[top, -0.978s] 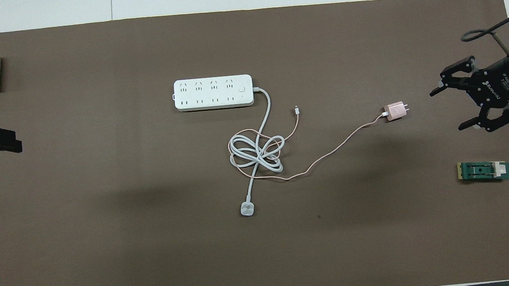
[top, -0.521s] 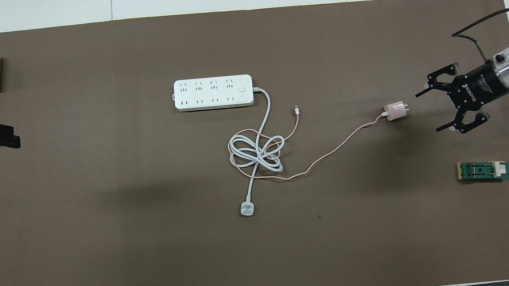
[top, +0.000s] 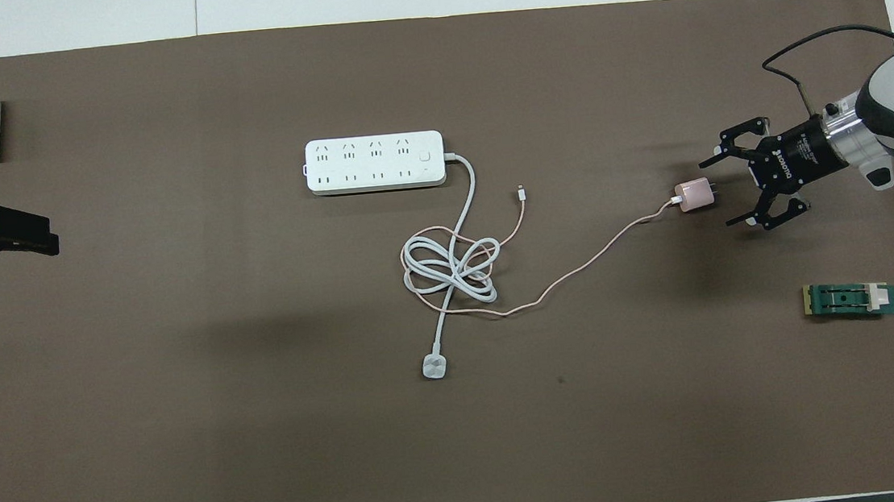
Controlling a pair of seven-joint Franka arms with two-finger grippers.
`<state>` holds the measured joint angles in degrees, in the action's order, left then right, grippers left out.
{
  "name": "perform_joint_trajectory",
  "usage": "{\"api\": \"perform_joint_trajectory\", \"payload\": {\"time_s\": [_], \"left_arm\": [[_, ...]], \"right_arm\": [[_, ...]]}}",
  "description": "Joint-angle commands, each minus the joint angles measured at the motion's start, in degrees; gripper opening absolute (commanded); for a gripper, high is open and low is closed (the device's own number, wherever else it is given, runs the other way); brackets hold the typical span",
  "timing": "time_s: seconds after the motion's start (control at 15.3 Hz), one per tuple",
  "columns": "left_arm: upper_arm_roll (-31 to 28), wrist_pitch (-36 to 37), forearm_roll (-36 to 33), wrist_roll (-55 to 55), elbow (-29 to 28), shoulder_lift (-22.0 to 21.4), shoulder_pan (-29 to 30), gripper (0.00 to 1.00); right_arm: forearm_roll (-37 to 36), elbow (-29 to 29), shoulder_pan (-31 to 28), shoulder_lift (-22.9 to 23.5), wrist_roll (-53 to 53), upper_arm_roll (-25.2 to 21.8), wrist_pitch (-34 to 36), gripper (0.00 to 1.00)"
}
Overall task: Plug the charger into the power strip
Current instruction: 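Reach the right gripper to the pink charger and grasp it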
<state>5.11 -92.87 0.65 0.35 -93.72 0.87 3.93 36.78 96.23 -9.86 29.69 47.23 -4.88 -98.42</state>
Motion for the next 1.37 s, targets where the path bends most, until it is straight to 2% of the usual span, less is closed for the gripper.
{"api": "perform_joint_trajectory", "payload": {"time_s": [0.0,0.2,0.33,0.52,0.59,0.65,0.72,0.85,1.04,1.3], "left_arm": [[-0.27,1.02,0.13,-2.8,5.02,2.2,-0.5,1.0],[-0.27,3.3,4.51,-7.1,6.53,3.61,-0.24,1.0],[-0.71,3.57,10.48,-8.36,7.32,4.57,0.38,1.0],[-0.71,4.71,11.73,-1.45,7.41,5.28,-0.06,1.0],[-0.63,4.45,12.09,1.03,7.41,5.37,-0.23,1.0],[-0.54,4.19,13.4,0.88,7.41,6.07,-0.5,1.0],[-0.62,4.28,16.11,0.35,7.41,6.94,-0.41,1.0],[-0.71,4.8,22.44,-3.41,7.41,8.96,-0.32,1.0],[-0.36,5.07,24.03,-4.05,8.11,10.63,-0.24,1.0],[-0.54,9.37,33.78,-4.13,11.53,15.03,0.47,1.0]], "right_arm": [[1.45,-1.22,-0.24,2.29,0.59,0.14,-0.8,1.0],[1.62,-2.45,-0.25,4.4,-1.18,0.14,-1.24,1.0],[1.97,-2.37,-0.25,4.67,-1.53,0.14,-2.73,1.0],[2.59,-2.02,0.1,5.11,-2.32,0.14,-3.7,1.0],[2.59,-1.93,0.11,5.11,-2.67,0.14,-3.88,0.96],[2.51,-1.49,0.02,5.02,-3.28,0.05,-4.31,0.68],[2.59,-0.79,0.1,5.02,-4.59,0.14,-4.84,0.48],[2.5,-0.61,0.19,5.02,-5.92,0.05,-5.46,0.0],[2.42,-0.52,0.46,5.02,-5.75,0.05,-6.25,0.0],[2.42,-1.31,0.72,4.41,-3.04,0.05,-5.64,0.0]]}}
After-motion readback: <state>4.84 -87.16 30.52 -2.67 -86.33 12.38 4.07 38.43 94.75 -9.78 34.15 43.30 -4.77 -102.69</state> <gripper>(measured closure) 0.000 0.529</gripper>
